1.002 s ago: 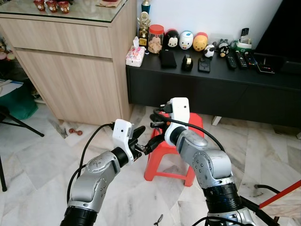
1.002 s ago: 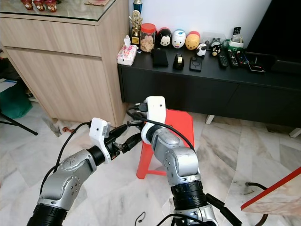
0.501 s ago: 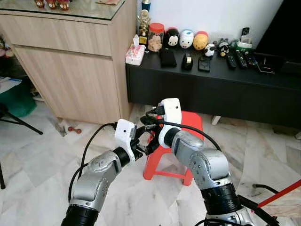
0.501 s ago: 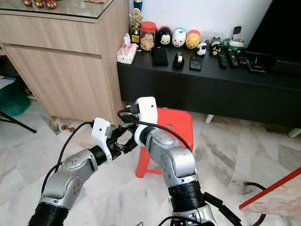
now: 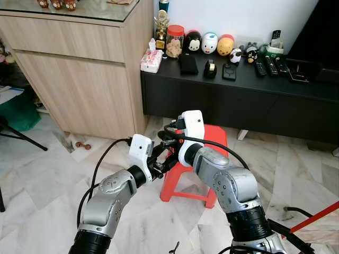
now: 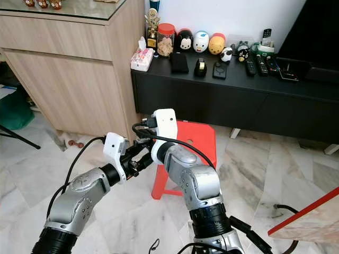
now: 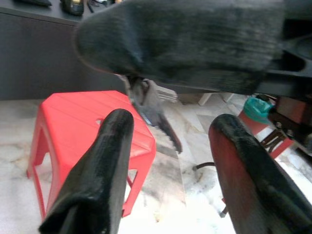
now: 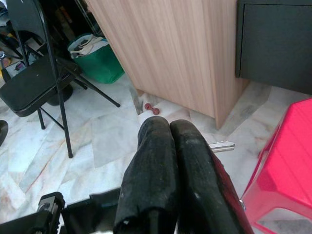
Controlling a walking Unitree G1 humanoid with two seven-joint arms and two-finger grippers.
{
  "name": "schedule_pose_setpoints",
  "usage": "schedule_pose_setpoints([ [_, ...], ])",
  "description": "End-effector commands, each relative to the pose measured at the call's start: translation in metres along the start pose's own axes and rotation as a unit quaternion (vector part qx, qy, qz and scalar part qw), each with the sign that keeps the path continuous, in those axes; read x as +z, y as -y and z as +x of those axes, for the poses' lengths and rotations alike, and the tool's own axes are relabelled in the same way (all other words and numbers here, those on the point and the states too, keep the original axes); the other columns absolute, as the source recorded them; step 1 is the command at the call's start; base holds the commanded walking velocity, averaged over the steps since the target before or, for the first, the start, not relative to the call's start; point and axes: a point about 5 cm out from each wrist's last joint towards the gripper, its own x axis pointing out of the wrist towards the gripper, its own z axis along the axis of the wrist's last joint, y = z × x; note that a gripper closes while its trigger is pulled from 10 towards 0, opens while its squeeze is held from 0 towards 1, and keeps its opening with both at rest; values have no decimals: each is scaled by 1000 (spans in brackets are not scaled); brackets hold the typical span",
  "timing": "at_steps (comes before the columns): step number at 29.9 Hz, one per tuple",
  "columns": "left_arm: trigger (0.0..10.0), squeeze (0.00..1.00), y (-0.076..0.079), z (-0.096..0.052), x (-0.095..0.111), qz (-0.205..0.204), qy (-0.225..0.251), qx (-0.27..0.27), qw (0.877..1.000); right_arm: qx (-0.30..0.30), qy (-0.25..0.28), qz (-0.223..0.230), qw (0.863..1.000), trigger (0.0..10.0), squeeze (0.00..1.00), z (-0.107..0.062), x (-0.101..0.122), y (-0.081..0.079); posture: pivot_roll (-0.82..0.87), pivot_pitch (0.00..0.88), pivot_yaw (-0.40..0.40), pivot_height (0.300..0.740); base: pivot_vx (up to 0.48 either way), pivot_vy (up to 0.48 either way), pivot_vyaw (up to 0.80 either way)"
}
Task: Hang keys on a hook
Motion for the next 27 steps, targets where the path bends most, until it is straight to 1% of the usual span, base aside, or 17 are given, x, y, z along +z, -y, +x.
schedule_pose_setpoints([
  [1, 0, 0, 2, 0, -4, 3, -6, -6, 1000, 3, 9, -3, 1000, 10000, 0, -2, 4, -3, 123, 112, -106, 740, 0, 0, 0],
  [14, 0, 0, 5, -1, -3, -3, -2, -19, 1000, -4, 9, -2, 1000, 10000, 0, -1, 4, -2, 124, 113, -107, 740, 0, 0, 0],
  [27, 0, 0, 5, -2, -3, -7, 3, -21, 1000, -5, 9, -1, 1000, 10000, 0, -1, 4, -2, 126, 115, -108, 740, 0, 0, 0],
])
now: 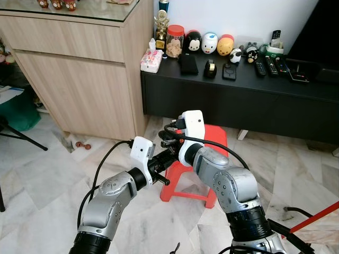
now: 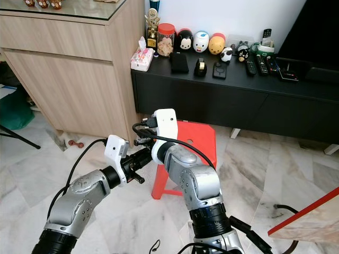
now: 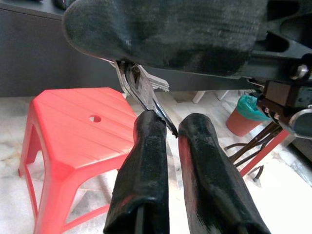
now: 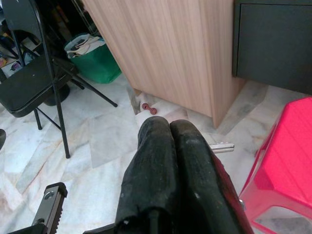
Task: Hang keys on a hook
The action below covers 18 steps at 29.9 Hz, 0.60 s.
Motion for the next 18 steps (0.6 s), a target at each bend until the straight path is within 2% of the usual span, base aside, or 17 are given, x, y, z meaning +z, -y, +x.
schedule_pose_setpoints([
  [1, 0, 0, 3, 0, 1, 0, 7, -9, 1000, 2, 9, -1, 1000, 10000, 0, -1, 4, -2, 126, 115, -108, 740, 0, 0, 0],
  [18, 0, 0, 4, -1, 5, -9, 22, -11, 1000, 2, 7, -1, 1000, 10000, 0, -1, 3, -2, 128, 116, -111, 740, 0, 0, 0],
])
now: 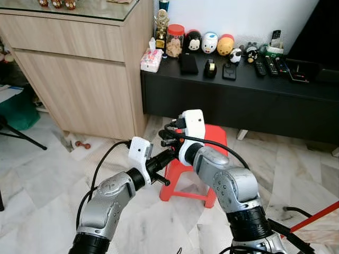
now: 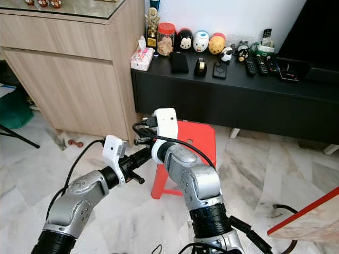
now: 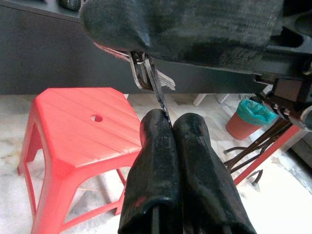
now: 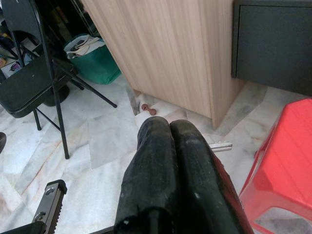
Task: Hang keys on a hook
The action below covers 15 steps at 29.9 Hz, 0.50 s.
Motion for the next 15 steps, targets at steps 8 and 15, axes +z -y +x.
schedule_pose_setpoints([
  [8, 0, 0, 6, 0, 5, 3, 12, -16, 1000, -21, 7, -27, 999, 10000, 0, -3, 5, 14, 129, 116, -111, 740, 0, 0, 0],
  [15, 0, 0, 6, 0, 4, 4, 10, -18, 1000, -44, 5, -36, 998, 10000, 0, -7, 6, 27, 128, 114, -111, 740, 0, 0, 0],
])
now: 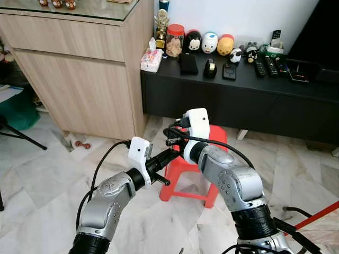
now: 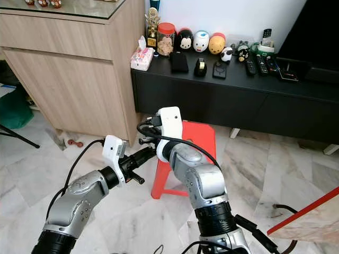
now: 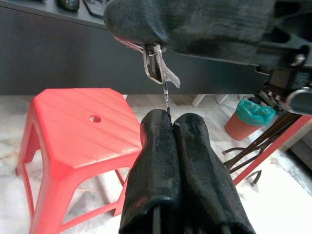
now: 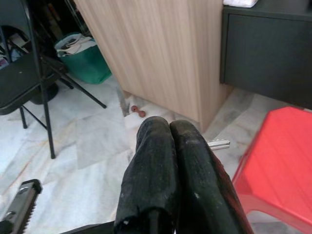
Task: Hang keys on a hook
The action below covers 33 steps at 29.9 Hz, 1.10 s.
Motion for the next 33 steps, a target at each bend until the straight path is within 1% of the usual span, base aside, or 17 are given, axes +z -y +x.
schedule_pose_setpoints([
  [1, 0, 0, 5, 0, 4, 3, 10, -16, 1000, -23, -2, -4, 1000, 10000, 0, -1, 1, 11, 127, 115, -111, 740, 0, 0, 0],
  [4, 0, 0, 5, 0, 4, 3, 11, -17, 1000, -31, -2, -3, 1000, 10000, 0, -1, 2, 15, 128, 115, -110, 740, 0, 0, 0],
  [14, 0, 0, 6, 0, 5, 4, 12, -18, 1000, -27, 2, -8, 1000, 10000, 0, -1, 3, 15, 130, 116, -111, 740, 0, 0, 0],
  [15, 0, 0, 6, 0, 4, 5, 10, -18, 1000, -22, 5, -13, 1000, 10000, 39, -1, 3, 14, 130, 117, -111, 740, 0, 0, 0],
  [17, 0, 0, 6, 0, 4, 5, 10, -18, 1000, -21, 6, -15, 1000, 10000, 39, 0, 3, 13, 130, 118, -111, 740, 0, 0, 0],
  [18, 0, 0, 6, 0, 3, 4, 10, -19, 1000, -16, 9, -22, 1000, 10000, 1000, -1, 4, 13, 129, 117, -111, 740, 0, 0, 0],
  [22, 0, 0, 6, 0, 3, 4, 9, -19, 1000, -13, 14, -30, 999, 10000, 1000, -1, 5, 12, 128, 118, -112, 740, 0, 0, 0],
  [23, 0, 0, 6, 0, 3, 4, 8, -19, 1000, -13, 14, -32, 999, 10000, 788, -1, 6, 13, 126, 118, -111, 740, 0, 0, 0],
  [24, 0, 0, 6, 0, 3, 4, 8, -18, 1000, -14, 15, -35, 999, 10000, 612, -2, 6, 13, 127, 118, -111, 740, 0, 0, 0],
  [25, 0, 0, 6, 0, 2, 6, 6, -19, 1000, -17, 16, -38, 999, 10000, 0, -2, 7, 15, 126, 118, -111, 740, 0, 0, 0],
  [31, 0, 0, 5, -2, -1, 14, -6, -18, 1000, -32, 17, -44, 998, 10000, 0, -4, 9, 25, 128, 119, -111, 740, 0, 0, 0],
  [33, 0, 0, 3, -4, -4, 20, -16, -14, 1000, -46, 20, -48, 998, 10000, 0, -5, 10, 32, 128, 121, -109, 740, 0, 0, 0],
])
